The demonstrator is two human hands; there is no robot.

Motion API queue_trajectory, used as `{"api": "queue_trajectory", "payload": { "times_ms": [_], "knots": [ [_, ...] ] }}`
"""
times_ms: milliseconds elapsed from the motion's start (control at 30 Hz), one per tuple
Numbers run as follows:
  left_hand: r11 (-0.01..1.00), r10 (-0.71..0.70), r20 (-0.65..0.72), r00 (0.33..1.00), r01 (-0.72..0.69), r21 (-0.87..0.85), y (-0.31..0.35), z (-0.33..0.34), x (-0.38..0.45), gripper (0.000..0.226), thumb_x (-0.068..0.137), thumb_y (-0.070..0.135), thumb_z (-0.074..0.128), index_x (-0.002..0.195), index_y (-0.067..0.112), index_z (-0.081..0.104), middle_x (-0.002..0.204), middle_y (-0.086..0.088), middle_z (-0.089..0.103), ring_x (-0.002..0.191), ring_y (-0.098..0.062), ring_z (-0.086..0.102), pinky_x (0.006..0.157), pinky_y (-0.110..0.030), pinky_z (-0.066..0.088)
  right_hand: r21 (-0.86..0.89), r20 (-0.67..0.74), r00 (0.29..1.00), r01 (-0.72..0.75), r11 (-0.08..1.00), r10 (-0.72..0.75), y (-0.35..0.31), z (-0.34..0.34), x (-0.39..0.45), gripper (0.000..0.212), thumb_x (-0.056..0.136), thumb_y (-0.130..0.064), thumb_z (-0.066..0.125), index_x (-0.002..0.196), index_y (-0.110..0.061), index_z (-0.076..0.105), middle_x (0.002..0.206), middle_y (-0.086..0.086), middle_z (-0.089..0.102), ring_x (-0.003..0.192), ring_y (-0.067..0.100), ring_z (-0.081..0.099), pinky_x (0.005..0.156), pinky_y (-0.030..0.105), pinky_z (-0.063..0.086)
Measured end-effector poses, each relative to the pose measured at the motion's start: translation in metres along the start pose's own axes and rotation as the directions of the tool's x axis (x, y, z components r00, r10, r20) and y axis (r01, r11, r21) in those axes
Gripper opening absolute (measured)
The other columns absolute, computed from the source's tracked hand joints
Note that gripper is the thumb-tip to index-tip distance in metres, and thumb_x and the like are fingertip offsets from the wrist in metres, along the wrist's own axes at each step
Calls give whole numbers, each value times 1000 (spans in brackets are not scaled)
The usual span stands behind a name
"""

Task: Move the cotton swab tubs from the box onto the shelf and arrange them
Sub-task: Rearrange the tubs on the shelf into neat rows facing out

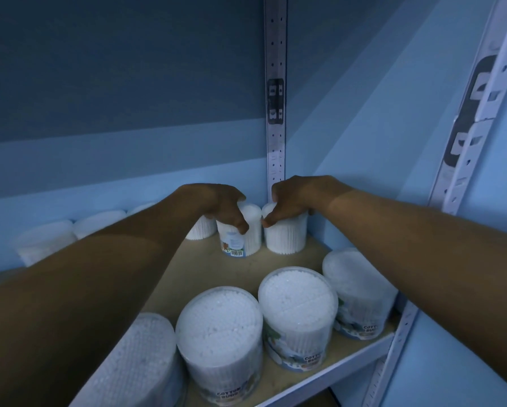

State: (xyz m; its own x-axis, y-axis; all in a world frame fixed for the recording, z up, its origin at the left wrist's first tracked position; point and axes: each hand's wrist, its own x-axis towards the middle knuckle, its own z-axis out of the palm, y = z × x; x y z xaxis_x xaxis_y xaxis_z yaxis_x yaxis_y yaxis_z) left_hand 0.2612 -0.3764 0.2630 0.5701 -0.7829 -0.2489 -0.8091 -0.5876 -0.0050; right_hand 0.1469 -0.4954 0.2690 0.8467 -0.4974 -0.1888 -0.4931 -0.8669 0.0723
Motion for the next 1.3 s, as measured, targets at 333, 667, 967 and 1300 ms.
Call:
{"api": "queue_trajectory", "payload": {
  "times_ms": [333, 667, 967, 1300],
  "knots": [
    [985, -46, -20, 999, 42, -169, -1, 0, -9, 99, 70, 56, 82, 150, 18, 38, 146, -3, 45, 90, -22, 69, 82, -28, 57, 38, 83, 996, 16, 999, -19, 5, -6, 3, 83, 74, -53, 80, 143, -18, 48, 140, 5, 51, 117, 29, 58, 93, 43, 57],
    [972, -154, 32, 988, 157, -177, 18, 5, -22, 99, 63, 78, 70, 134, 12, 52, 131, -9, 58, 100, -28, 63, 84, -35, 59, 18, 201, 967, 158, 987, -158, 13, -12, 4, 95, 74, -25, 88, 148, -41, 29, 154, -5, 38, 136, 25, 42, 108, 44, 45],
    [962, -9, 111, 994, 39, -271, 9, -9, -14, 111, 62, 45, 91, 153, 25, 31, 152, -1, 41, 129, -27, 51, 95, -38, 56, 49, 139, 990, -9, 999, 2, 10, -11, -2, 97, 67, -69, 78, 144, -21, 46, 139, 4, 49, 110, 33, 62, 85, 43, 60],
    [960, -19, 115, 993, 50, -277, 13, -6, -20, 89, 63, 48, 89, 136, 14, 53, 131, -8, 52, 109, -29, 62, 86, -40, 60, 49, 220, 975, 24, 999, -34, 12, -15, -4, 92, 69, -32, 91, 146, -29, 40, 144, 3, 46, 123, 30, 53, 92, 42, 58]
  ]
}}
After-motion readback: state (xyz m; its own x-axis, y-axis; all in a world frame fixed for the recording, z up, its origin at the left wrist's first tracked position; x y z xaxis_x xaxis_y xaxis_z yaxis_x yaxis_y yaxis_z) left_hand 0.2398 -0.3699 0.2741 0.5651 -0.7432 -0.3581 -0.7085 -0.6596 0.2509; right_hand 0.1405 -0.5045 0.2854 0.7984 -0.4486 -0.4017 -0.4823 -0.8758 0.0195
